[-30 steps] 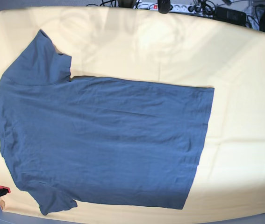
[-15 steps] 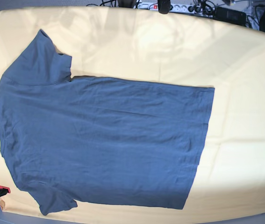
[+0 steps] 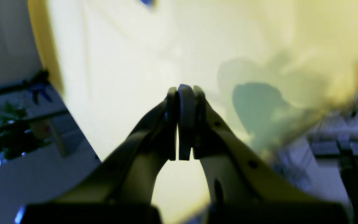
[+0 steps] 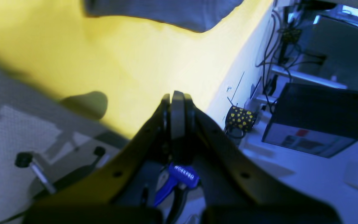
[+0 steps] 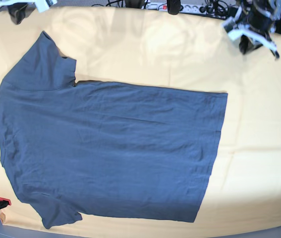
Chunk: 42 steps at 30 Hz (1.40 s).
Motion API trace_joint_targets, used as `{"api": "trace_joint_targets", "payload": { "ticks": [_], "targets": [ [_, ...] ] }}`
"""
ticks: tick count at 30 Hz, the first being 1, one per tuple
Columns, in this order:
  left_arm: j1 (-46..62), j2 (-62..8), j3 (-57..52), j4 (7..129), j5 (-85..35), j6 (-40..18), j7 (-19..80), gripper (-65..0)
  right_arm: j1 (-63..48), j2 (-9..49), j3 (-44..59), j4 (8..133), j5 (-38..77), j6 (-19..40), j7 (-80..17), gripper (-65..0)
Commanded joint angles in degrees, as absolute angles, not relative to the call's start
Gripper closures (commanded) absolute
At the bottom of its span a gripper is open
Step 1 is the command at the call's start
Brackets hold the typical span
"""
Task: Fold the T-shirt properly
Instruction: 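Lower both grippers and grasp the shirt's shoulder corners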
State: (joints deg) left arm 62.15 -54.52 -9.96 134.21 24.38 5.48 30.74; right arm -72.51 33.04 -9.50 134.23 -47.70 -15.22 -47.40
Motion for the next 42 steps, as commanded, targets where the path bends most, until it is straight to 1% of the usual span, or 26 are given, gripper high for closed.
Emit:
{"api": "trace_joint_targets", "payload": {
  "ticks": [1,2,4,8,10,12,16,19,21,22,25,26,27,33,42],
  "targets": [
    [60.8,-55.2,-11.4,135.0,23.0,5.7,28.9,0.0,-71.6,33.4,-7.9,135.0,-46.8,-15.0,-45.7,0.0],
    [59.0,-55.3,-12.4,135.0,20.7,4.0,27.1,0.0,-70.2,33.4,-6.5,135.0,-43.7,-13.4,-44.1,0.0],
    [55.2,-55.5,-13.8,135.0,16.6,-1.4,23.5,0.0,-67.1,33.4,-4.3,135.0,-36.7,-8.6,-40.5,0.0],
    [47.6,-57.3,-13.9,133.9,9.5,-15.8,15.1,0.0,-60.2,33.4,-1.0,135.0,-26.1,3.0,-36.5,0.0],
    [44.7,-58.5,-13.9,130.4,8.7,-20.2,10.0,0.0,-57.3,33.4,0.6,135.0,-20.2,5.8,-36.0,0.0],
    [41.9,-59.7,-13.9,125.8,8.8,-22.8,6.1,0.0,-55.8,33.4,2.2,135.0,-14.8,8.3,-35.2,0.0],
    [36.2,-61.0,-13.0,115.6,9.2,-25.5,-2.9,0.0,-54.2,33.3,3.1,135.0,-6.5,14.4,-31.7,0.0],
    [31.3,-61.1,-8.1,110.6,11.7,-26.4,-10.0,0.0,-52.6,33.2,3.0,134.8,-4.2,15.6,-31.0,0.0],
    [26.9,-61.1,-2.9,108.5,13.5,-26.4,-11.8,-0.1,-51.5,33.2,3.0,133.7,-4.3,15.6,-31.0,0.0],
    [24.4,-61.1,-0.1,107.7,13.7,-26.4,-11.6,-6.9,-51.2,33.2,3.0,133.3,-4.3,15.6,-31.0,0.0],
    [16.6,-61.1,8.8,105.6,16.1,-26.4,-11.0,-30.0,-50.9,33.2,3.0,132.7,-4.3,15.6,-31.0,0.0],
    [14.0,-61.1,11.6,104.9,16.7,-26.4,-10.1,-35.0,-50.9,33.2,3.0,132.6,-4.3,15.6,-31.1,0.0],
    [11.3,-61.1,14.4,104.2,17.3,-26.4,-9.5,-36.5,-50.9,33.2,3.0,132.6,-4.3,15.6,-31.1,0.0],
    [-3.1,-61.1,27.9,98.9,19.7,-26.4,-6.0,-36.4,-50.9,33.1,3.0,132.6,-4.3,15.5,-32.1,0.0],
    [-16.3,-60.6,41.5,90.0,20.8,-26.4,-6.5,-36.4,-50.9,33.1,3.0,132.6,-4.3,14.8,-32.1,0.0]
  ]
}}
